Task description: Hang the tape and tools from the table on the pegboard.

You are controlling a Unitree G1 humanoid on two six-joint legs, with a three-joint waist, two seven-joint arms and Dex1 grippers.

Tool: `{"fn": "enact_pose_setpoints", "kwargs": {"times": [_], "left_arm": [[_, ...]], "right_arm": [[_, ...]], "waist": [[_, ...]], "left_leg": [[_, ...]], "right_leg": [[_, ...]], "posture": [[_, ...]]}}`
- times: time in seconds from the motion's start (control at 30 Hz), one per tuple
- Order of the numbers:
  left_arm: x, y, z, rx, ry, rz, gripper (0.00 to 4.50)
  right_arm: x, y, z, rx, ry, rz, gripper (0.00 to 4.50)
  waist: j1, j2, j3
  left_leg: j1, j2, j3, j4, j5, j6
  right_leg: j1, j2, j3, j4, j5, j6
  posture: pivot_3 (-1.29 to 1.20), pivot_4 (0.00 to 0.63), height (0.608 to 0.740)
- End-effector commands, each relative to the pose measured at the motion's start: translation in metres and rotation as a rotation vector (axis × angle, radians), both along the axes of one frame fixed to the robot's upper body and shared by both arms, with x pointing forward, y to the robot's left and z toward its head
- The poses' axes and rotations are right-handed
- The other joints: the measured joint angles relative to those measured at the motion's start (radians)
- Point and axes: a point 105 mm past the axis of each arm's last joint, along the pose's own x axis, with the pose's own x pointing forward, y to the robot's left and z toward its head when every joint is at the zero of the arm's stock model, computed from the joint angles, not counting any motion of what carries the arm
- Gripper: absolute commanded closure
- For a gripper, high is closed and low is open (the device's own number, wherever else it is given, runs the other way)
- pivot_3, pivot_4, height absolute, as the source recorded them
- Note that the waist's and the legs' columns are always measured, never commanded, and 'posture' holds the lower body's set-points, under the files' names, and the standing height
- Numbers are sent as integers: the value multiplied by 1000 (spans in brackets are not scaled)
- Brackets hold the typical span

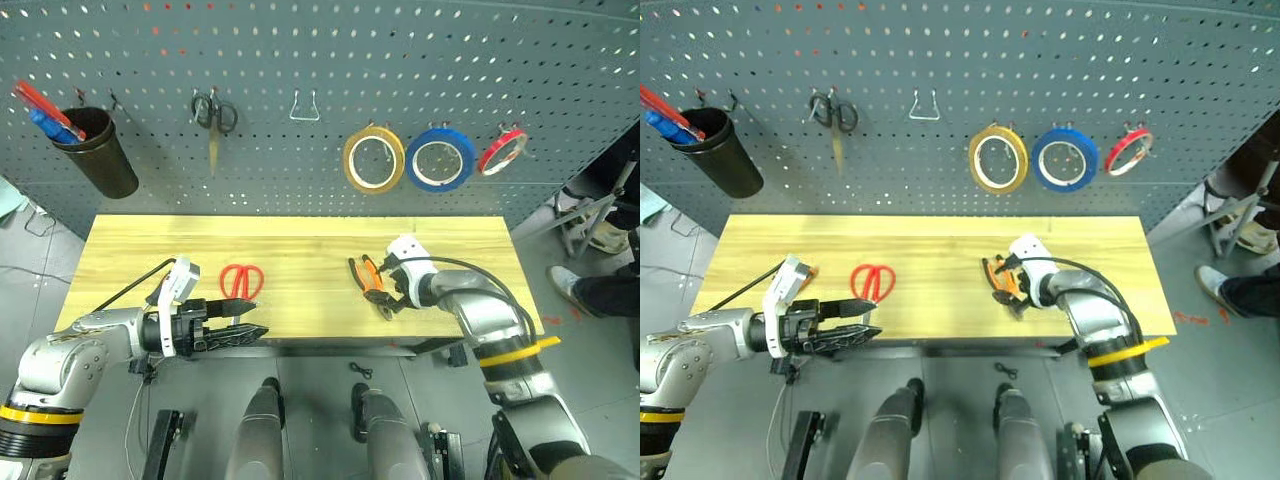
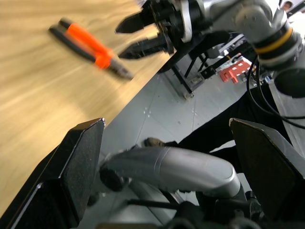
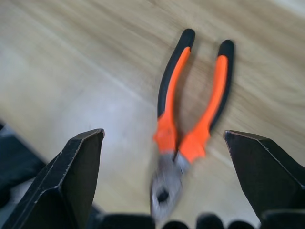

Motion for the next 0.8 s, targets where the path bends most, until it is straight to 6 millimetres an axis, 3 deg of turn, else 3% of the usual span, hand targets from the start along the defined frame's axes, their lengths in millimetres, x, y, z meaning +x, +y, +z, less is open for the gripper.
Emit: {"fn": "enact_pose_setpoints", "kwargs": {"times": [0.03, 0.27, 0.47, 0.67, 0.8], "left_arm": [[-9, -2, 14, -6, -35, -9, 0], [-16, -9, 25, -81, -31, 42, 0], [-17, -12, 29, -83, -36, 46, 0], [-15, -15, 30, -93, -48, 52, 0], [-13, -16, 28, -99, -59, 57, 0]], "right_arm": [[12, -17, -12, -50, 10, -60, 27], [18, -13, -26, -76, 26, -53, 27], [17, 1, -29, -79, 42, -10, 27], [10, 0, -32, -88, 55, 22, 1746], [2, -1, -26, -85, 25, 80, 1752]], "waist": [[9, 0, 10], [15, 0, 20], [13, -1, 22], [15, -1, 22], [19, -1, 22]], "left_leg": [[-1, 0, 0, -1, 0, 0], [-8, -2, -3, -3, -3, 1], [-6, -1, -3, -1, -3, 1], [-6, -1, -2, -2, -3, 1], [-6, -1, -3, -4, -3, 1]], "right_leg": [[0, 0, 0, 0, -1, 2], [-5, 1, -1, 4, -7, 12], [-4, 1, -1, 4, -10, 5], [-4, 1, 0, 4, -10, 4], [-4, 2, -1, 3, -10, 4]], "posture": [[166, 451, 737], [197, 447, 737], [213, 447, 737], [212, 416, 737], [208, 397, 737]]}}
